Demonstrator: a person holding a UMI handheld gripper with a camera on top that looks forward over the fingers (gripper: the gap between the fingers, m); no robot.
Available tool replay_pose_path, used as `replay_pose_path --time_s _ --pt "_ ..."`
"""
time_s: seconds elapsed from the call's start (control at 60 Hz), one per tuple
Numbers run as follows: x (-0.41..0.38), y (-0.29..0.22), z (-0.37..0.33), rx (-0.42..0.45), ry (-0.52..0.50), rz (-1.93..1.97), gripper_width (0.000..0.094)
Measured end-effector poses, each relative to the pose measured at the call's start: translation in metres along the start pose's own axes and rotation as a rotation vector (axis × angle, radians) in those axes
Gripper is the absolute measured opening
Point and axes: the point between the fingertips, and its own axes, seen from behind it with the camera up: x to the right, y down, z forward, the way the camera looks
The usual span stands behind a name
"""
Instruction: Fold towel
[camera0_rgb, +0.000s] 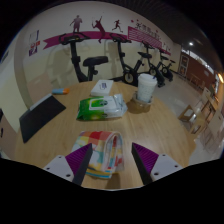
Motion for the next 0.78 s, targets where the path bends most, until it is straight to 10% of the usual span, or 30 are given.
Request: replay_pose_path --time_s 0.383,0.783 --pt "-0.010 0.012 -0.241 -0.014 0.035 0.006 0.0849" --pt "-0.036 0.026 -0.281 0.020 0.051 0.005 0.0856"
